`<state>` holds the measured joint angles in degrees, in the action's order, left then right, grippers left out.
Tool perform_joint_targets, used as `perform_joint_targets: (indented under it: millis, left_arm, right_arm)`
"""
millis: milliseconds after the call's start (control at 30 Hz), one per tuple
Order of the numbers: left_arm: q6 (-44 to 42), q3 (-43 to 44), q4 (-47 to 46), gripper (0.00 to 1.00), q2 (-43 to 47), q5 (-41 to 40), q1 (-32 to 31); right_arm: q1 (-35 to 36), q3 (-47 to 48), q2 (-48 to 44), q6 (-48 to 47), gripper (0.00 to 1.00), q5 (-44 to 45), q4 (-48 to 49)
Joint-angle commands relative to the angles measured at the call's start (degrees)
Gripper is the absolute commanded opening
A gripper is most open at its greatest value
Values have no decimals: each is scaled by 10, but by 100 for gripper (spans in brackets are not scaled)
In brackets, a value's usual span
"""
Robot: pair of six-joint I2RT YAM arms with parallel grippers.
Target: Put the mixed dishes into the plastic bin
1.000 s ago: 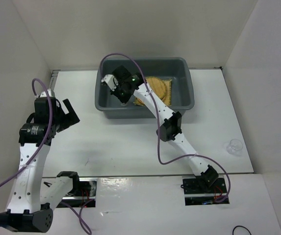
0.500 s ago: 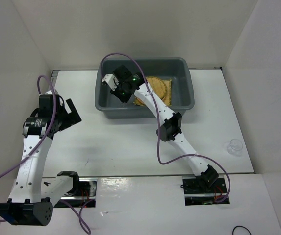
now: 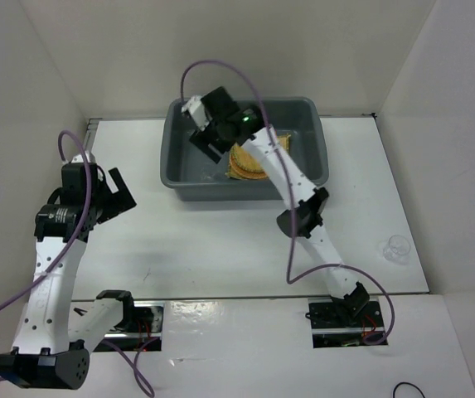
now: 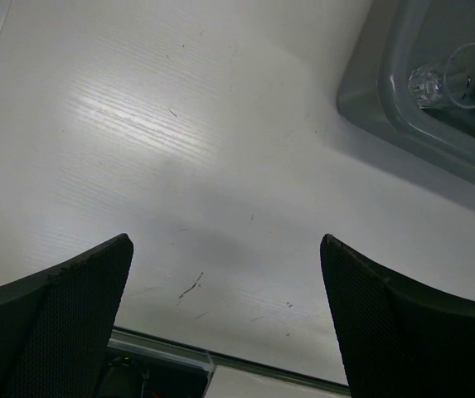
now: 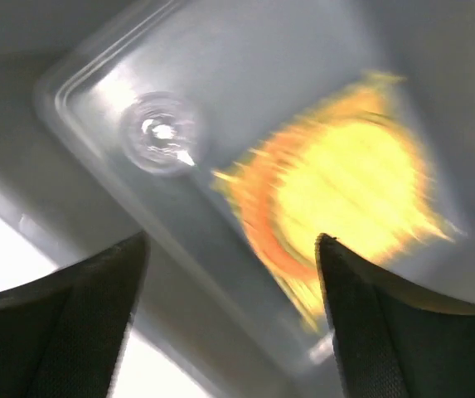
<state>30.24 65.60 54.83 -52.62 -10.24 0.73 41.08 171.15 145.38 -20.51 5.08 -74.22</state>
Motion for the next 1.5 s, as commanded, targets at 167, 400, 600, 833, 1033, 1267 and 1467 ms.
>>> perform_joint_targets:
  millis: [167, 400, 600, 833, 1033, 1267, 1467]
  left_arm:
    - [7, 0, -33, 100, 23, -10, 4]
    - [7, -17, -53, 100, 4, 1, 4]
    - [7, -39, -80, 100, -28, 35, 4]
    - [2, -39, -85, 100, -70, 57, 4]
    - [2, -39, -85, 100, -87, 57, 4]
    - [-4, -39, -85, 100, -93, 57, 4]
    - [-4, -39, -85, 100, -93, 62, -1]
  right_arm:
    - [-135, -305, -373, 48, 98, 138, 57]
    - [-262, -766, -616, 54, 98, 172, 80]
    - [-352, -1021, -753, 54, 98, 228, 157]
    - [-440, -1201, -842, 54, 98, 234, 195]
    - [-484, -1239, -864, 26, 98, 216, 230]
    - [-512, -1244, -822, -11, 98, 194, 255]
    - [-594, -1237, -727, -38, 98, 124, 255]
